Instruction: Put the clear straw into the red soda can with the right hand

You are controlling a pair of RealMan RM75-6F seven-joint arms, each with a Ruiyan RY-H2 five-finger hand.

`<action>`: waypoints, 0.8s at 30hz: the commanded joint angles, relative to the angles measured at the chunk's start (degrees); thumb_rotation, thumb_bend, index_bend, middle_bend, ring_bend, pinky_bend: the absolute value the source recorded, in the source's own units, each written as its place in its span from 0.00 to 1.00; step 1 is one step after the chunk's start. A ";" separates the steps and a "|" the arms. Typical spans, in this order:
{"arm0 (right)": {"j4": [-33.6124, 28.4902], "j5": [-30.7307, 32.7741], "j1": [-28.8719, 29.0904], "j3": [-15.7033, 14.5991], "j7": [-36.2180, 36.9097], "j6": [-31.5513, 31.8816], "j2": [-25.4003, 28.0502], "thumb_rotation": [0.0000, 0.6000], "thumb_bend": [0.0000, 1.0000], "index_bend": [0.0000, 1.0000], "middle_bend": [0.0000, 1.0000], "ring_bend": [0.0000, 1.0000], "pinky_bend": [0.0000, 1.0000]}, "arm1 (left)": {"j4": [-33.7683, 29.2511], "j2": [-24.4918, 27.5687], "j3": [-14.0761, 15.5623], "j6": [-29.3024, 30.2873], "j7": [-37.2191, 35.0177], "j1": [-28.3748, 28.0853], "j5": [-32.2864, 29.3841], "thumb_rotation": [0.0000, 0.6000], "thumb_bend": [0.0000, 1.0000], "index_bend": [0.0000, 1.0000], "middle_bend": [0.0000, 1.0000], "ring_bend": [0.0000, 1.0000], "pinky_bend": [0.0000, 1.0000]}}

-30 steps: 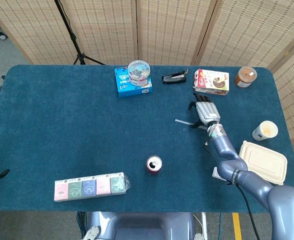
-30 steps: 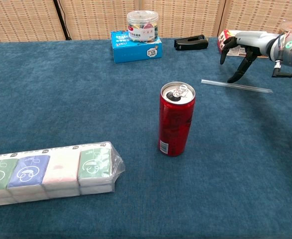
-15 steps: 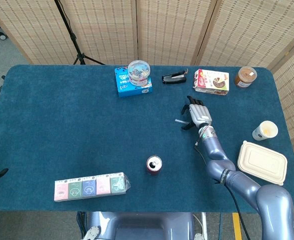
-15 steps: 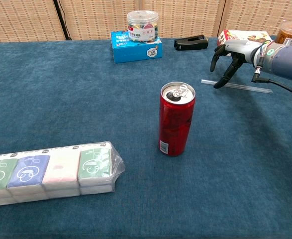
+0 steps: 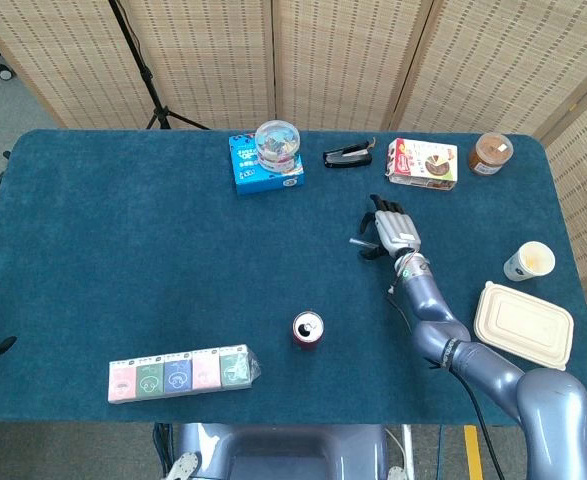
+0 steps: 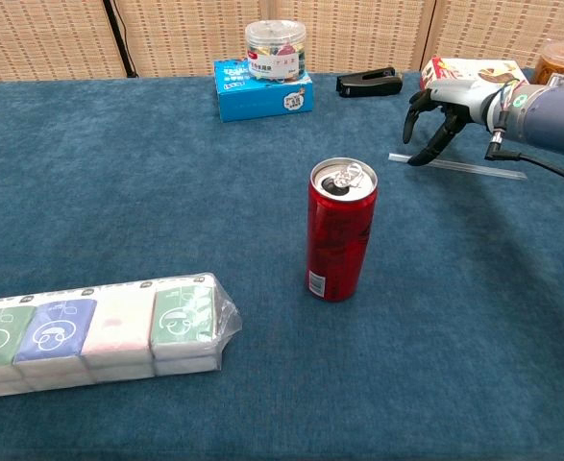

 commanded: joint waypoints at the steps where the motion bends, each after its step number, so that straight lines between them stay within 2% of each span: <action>1: 0.41 0.46 0.07 -0.17 -0.32 -0.13 -0.32 1.00 0.31 0.45 0.00 0.00 0.00 | 0.00 0.02 0.01 0.09 -0.16 0.08 0.02 1.00 0.00 0.00 0.00 0.00 0.00; 24: 4.59 1.87 0.86 -0.28 0.48 -2.52 -2.20 1.00 0.39 0.46 0.00 0.00 0.00 | 0.17 -0.02 -0.18 -0.06 -0.31 0.01 -0.39 1.00 0.00 0.00 0.00 0.00 0.00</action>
